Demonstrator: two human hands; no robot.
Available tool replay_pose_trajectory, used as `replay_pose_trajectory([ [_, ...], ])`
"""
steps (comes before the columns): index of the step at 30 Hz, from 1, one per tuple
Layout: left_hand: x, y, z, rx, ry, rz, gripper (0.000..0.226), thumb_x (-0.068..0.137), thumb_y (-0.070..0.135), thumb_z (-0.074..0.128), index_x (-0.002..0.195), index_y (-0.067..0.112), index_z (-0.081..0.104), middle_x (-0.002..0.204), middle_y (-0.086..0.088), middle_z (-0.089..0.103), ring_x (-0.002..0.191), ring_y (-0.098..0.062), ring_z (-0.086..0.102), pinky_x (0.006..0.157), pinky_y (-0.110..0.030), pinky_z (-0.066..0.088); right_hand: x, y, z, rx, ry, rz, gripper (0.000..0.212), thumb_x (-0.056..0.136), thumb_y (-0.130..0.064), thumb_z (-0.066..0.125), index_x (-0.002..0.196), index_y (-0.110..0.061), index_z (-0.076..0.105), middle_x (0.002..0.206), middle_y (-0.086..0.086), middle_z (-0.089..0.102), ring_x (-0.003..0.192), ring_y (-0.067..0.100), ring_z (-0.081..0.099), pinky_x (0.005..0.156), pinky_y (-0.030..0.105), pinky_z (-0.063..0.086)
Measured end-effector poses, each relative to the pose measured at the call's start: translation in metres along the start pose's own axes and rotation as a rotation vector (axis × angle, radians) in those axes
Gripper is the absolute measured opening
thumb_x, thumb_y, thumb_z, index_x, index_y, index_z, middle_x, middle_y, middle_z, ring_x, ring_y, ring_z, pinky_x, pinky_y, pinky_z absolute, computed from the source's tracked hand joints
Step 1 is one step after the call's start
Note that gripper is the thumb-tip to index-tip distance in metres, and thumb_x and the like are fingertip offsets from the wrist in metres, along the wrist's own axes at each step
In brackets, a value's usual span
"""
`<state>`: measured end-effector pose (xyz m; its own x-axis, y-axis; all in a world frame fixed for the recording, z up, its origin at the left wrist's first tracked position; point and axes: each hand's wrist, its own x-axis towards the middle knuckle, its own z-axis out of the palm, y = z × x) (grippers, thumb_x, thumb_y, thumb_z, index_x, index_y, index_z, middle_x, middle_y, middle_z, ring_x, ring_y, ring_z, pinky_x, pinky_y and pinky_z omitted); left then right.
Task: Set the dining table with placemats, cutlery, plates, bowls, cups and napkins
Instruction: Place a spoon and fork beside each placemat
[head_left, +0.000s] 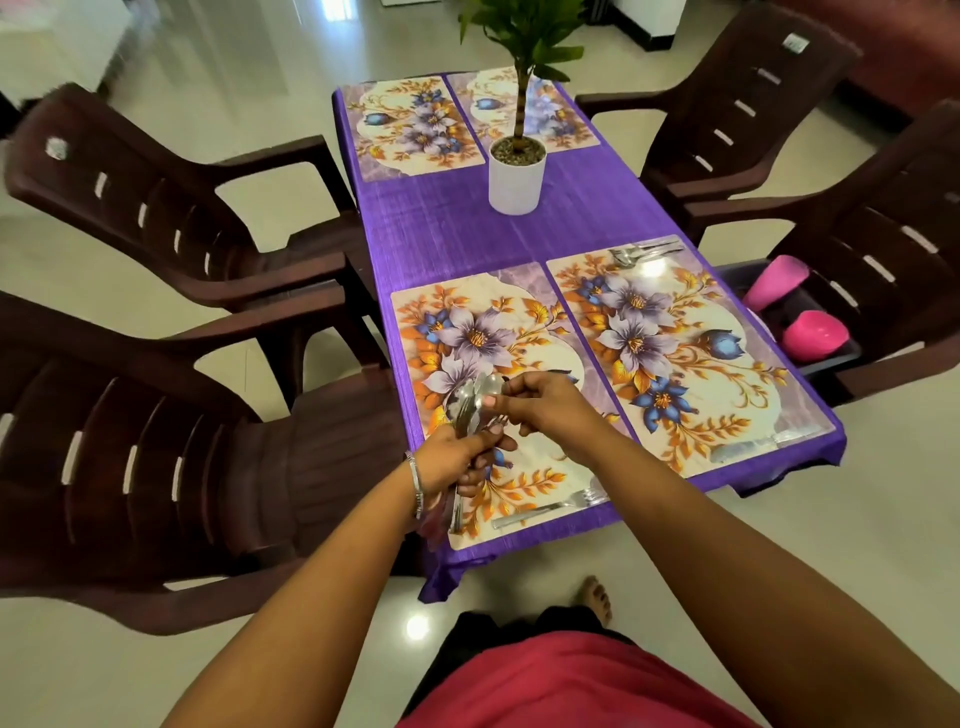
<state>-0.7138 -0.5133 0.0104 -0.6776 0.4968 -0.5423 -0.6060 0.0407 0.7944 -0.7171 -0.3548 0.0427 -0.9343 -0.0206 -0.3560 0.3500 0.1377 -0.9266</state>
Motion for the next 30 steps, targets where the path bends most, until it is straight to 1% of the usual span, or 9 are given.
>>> replay_pose_trajectory([
  [2, 0.003, 0.001, 0.002, 0.032, 0.020, 0.025, 0.031, 0.099, 0.024, 0.047, 0.091, 0.001, 0.065, 0.049, 0.001, 0.034, 0.032, -0.007, 0.026, 0.036, -0.014, 0.024, 0.002, -0.005, 0.000, -0.004, 0.023, 0.018, 0.028, 0.077, -0.016, 0.078, 0.092, 0.001, 0.062, 0.069, 0.002, 0.059, 0.057, 0.008, 0.053, 0.049, 0.020, 0.044],
  [5, 0.006, 0.000, 0.003, 0.026, 0.030, 0.035, 0.031, 0.097, 0.026, 0.050, 0.082, 0.004, 0.066, 0.047, 0.002, 0.034, 0.032, -0.007, 0.027, 0.035, -0.014, 0.025, 0.008, -0.010, -0.005, 0.110, 0.065, 0.057, 0.021, 0.078, -0.009, 0.077, 0.087, -0.005, 0.058, 0.074, 0.008, 0.059, 0.053, 0.010, 0.048, 0.046, 0.021, 0.041],
  [10, 0.003, -0.008, -0.007, 0.102, 0.023, 0.023, 0.031, 0.101, 0.022, 0.044, 0.086, 0.004, 0.064, 0.047, 0.003, 0.033, 0.033, -0.005, 0.027, 0.034, -0.014, 0.025, 0.018, -0.022, -0.035, 0.354, 0.079, 0.161, 0.016, 0.087, -0.001, 0.065, 0.095, -0.008, 0.053, 0.081, 0.014, 0.064, 0.046, 0.007, 0.048, 0.042, 0.019, 0.039],
  [13, 0.005, -0.015, -0.015, 0.105, 0.104, 0.028, 0.032, 0.100, 0.022, 0.047, 0.078, 0.007, 0.064, 0.049, 0.001, 0.034, 0.034, -0.006, 0.027, 0.036, -0.014, 0.022, 0.017, -0.018, -0.059, 0.448, 0.023, 0.184, 0.008, 0.093, -0.001, 0.054, 0.091, -0.008, 0.054, 0.080, 0.011, 0.062, 0.052, 0.011, 0.058, 0.048, 0.020, 0.050],
  [16, 0.013, -0.024, -0.025, 0.047, 0.254, 0.037, 0.030, 0.099, 0.022, 0.050, 0.078, 0.005, 0.063, 0.043, 0.004, 0.034, 0.032, -0.006, 0.025, 0.037, -0.012, 0.021, 0.012, -0.007, -0.075, 0.469, 0.019, 0.195, 0.015, 0.094, -0.010, 0.054, 0.079, -0.010, 0.055, 0.074, 0.006, 0.056, 0.061, 0.014, 0.052, 0.054, 0.020, 0.051],
  [20, 0.024, -0.032, -0.033, -0.014, 0.395, 0.023, 0.029, 0.100, 0.018, 0.048, 0.078, 0.001, 0.057, 0.036, 0.004, 0.032, 0.027, -0.006, 0.024, 0.035, -0.011, 0.021, 0.012, 0.014, -0.077, 0.319, 0.048, 0.249, 0.014, 0.090, 0.003, 0.051, 0.078, -0.004, 0.054, 0.074, 0.012, 0.054, 0.062, 0.017, 0.050, 0.052, 0.022, 0.049],
  [24, 0.033, -0.036, -0.037, -0.011, 0.506, 0.029, 0.032, 0.100, 0.017, 0.049, 0.071, 0.003, 0.057, 0.035, 0.002, 0.036, 0.023, -0.007, 0.026, 0.032, -0.010, 0.022, 0.010, 0.031, -0.073, 0.023, -0.004, 0.253, 0.023, 0.082, 0.019, 0.045, 0.082, -0.001, 0.056, 0.083, 0.012, 0.061, 0.073, 0.018, 0.055, 0.064, 0.027, 0.046],
  [27, 0.042, -0.039, -0.046, 0.022, 0.616, 0.041, 0.032, 0.097, 0.019, 0.054, 0.069, 0.005, 0.059, 0.045, -0.002, 0.045, 0.023, -0.008, 0.030, 0.032, -0.012, 0.025, 0.005, 0.048, -0.067, -0.247, -0.053, 0.210, 0.020, 0.081, 0.015, 0.053, 0.090, 0.000, 0.063, 0.086, 0.011, 0.062, 0.072, 0.017, 0.056, 0.065, 0.027, 0.049],
  [30, 0.048, -0.041, -0.056, 0.099, 0.651, -0.016, 0.033, 0.096, 0.024, 0.056, 0.067, 0.009, 0.060, 0.038, 0.006, 0.048, 0.023, -0.008, 0.032, 0.032, -0.013, 0.027, 0.002, 0.065, -0.055, -0.460, -0.081, 0.151, 0.017, 0.077, 0.004, 0.070, 0.082, -0.011, 0.066, 0.084, 0.006, 0.064, 0.075, 0.019, 0.063, 0.075, 0.035, 0.056],
])
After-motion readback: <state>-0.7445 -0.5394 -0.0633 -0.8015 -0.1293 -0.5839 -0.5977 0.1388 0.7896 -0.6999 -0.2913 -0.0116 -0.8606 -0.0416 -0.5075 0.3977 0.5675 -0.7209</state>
